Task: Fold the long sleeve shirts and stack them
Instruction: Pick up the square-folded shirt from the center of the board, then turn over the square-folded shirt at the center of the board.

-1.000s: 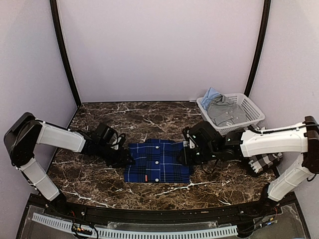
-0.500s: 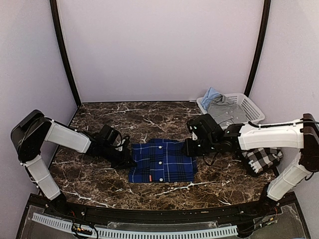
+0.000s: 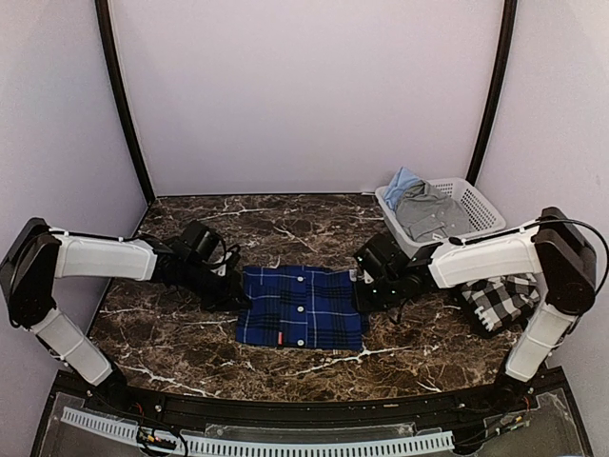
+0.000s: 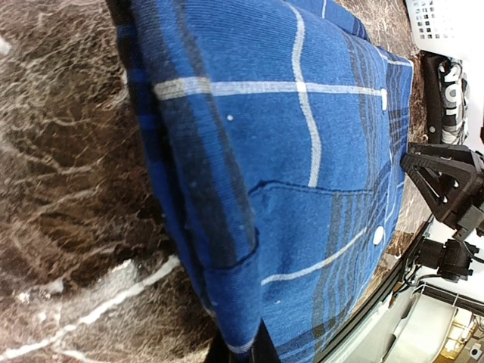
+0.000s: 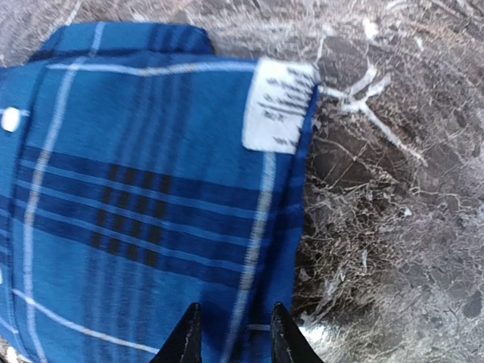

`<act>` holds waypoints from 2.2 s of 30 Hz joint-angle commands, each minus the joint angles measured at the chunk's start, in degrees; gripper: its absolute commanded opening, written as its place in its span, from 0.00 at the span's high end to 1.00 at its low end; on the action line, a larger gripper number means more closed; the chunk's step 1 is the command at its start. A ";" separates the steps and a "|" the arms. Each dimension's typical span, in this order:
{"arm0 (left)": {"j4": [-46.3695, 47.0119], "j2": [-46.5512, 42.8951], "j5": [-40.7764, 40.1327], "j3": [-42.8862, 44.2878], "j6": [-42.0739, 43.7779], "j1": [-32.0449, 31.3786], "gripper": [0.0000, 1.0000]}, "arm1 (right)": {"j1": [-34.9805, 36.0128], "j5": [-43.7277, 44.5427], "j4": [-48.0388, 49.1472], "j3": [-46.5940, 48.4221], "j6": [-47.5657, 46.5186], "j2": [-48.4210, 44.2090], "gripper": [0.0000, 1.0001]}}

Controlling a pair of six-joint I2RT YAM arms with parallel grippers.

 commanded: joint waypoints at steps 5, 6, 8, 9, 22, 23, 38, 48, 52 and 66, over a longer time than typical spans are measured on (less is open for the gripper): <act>-6.47 -5.41 -2.07 1.37 2.00 1.20 1.00 | 0.82 -1.25 1.37 2.69 -0.12 4.78 0.76; -6.80 -5.48 -2.07 1.45 2.07 1.33 1.00 | 1.29 -1.80 1.68 3.04 -0.17 5.56 0.76; -7.45 -5.85 -2.14 1.83 2.27 1.58 1.00 | 2.40 -2.51 1.89 4.36 -0.10 7.01 0.77; -7.78 -6.25 -2.19 2.27 2.53 1.88 1.00 | 3.26 -3.00 2.11 5.24 -0.02 7.83 0.77; -21.98 -12.56 -3.67 13.85 12.01 7.11 1.00 | 9.25 -16.31 11.69 22.33 2.07 26.06 0.82; -23.16 -12.49 -3.48 14.77 12.40 7.18 1.00 | 9.52 -17.41 12.64 24.85 2.50 28.38 0.83; -13.04 -3.78 9.74 22.58 7.34 7.19 1.00 | 9.80 -40.86 44.62 59.77 26.14 59.97 0.82; -6.55 -2.63 11.62 19.00 5.54 7.05 1.00 | 7.59 -38.58 50.19 43.80 24.79 51.15 0.77; -6.69 -3.27 11.60 18.19 6.24 7.08 1.00 | 6.76 -34.68 41.56 41.44 20.09 47.33 0.77; -5.20 -2.20 11.50 16.57 6.87 6.21 1.00 | 4.06 -22.11 27.98 22.63 10.07 27.29 0.71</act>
